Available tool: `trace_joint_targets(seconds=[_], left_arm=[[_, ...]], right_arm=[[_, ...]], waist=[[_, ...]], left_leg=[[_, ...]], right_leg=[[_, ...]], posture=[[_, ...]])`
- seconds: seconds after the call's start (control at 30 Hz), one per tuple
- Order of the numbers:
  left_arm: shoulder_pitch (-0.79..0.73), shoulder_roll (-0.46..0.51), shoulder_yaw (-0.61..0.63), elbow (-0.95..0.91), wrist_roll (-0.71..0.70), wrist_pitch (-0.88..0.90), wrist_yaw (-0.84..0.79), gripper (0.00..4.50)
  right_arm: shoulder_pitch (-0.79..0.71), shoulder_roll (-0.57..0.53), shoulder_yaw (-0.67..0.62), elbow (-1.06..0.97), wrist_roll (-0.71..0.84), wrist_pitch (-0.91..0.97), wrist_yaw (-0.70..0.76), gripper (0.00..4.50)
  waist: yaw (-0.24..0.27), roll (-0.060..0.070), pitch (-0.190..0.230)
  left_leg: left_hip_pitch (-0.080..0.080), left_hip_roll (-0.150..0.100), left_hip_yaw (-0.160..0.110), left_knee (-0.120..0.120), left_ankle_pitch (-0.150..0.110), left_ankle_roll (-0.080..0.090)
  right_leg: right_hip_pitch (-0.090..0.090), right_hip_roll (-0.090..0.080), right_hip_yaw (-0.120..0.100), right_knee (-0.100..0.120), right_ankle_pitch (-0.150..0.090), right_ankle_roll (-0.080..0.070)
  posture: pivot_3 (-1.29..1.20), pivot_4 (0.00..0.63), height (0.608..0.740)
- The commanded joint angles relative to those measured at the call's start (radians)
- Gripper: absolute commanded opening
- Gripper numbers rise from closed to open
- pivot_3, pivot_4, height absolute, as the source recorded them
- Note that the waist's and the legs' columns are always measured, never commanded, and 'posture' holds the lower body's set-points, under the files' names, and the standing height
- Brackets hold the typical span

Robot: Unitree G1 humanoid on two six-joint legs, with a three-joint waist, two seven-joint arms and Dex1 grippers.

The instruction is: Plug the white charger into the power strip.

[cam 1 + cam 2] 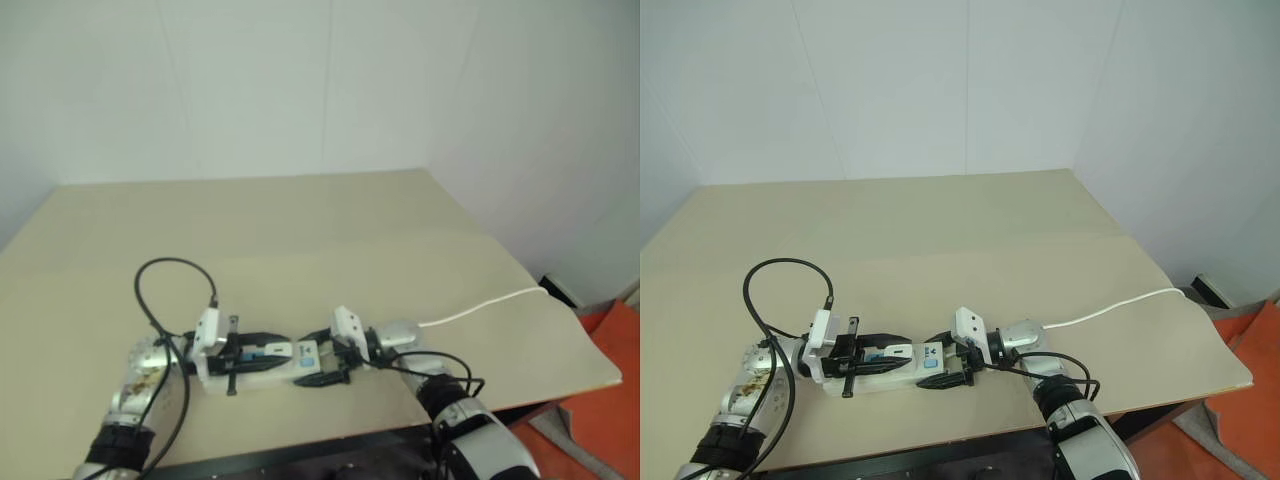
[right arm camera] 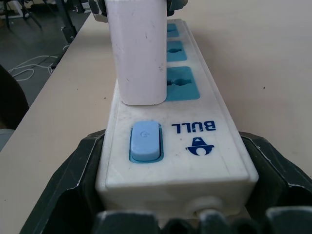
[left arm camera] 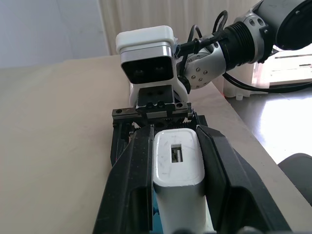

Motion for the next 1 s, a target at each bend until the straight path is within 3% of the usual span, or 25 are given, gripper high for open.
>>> trace_joint_targets(seconds=[0.03,0.3,0.67,0.87,1.0], left_arm=[[0.033,0.034,-0.046,0.0,0.058,0.061,0.016,1.03],[0.044,0.078,-0.081,-0.038,0.088,0.079,0.055,1.03],[0.029,0.097,-0.077,-0.038,0.075,0.095,0.029,4.49],[-0.005,0.13,-0.048,-0.051,0.076,0.1,0.028,4.49],[-0.091,0.245,-0.053,-0.118,0.096,0.302,0.052,4.49]], right_arm=[[0.013,-0.008,0.019,0.016,-0.017,0.02,-0.003,3.41],[0.009,-0.008,0.02,0.021,-0.017,0.02,-0.006,3.41],[0.003,-0.006,0.022,0.029,-0.016,0.016,-0.006,3.41],[0.004,-0.002,0.023,0.03,-0.017,0.013,-0.009,3.41],[0.007,0.0,0.023,0.029,-0.016,0.01,-0.012,3.41]], waist=[[0.0,0.0,0.0],[-0.001,0.002,-0.001],[-0.005,0.004,-0.001],[-0.007,0.004,-0.001],[-0.008,0.003,0.001]], left_leg=[[0.0,0.0,0.0,0.0,0.0,0.0],[0.001,0.0,0.0,-0.002,0.0,0.0],[0.0,0.0,0.0,-0.003,0.0,0.0],[0.0,0.0,0.0,-0.003,0.0,0.0],[-0.001,0.0,-0.001,-0.004,0.0,0.0]], right_leg=[[0.0,0.0,0.0,0.0,0.0,0.0],[0.0,0.0,0.0,-0.001,0.0,0.0],[0.0,0.0,0.001,-0.002,0.0,0.0],[-0.001,0.0,0.0,-0.002,0.0,0.0],[-0.002,0.001,0.0,-0.002,0.0,0.0]], posture=[[0.0,0.15,0.74],[0.0,0.15,0.74],[0.0,0.15,0.74],[0.0,0.15,0.74],[0.0,0.15,0.74]])
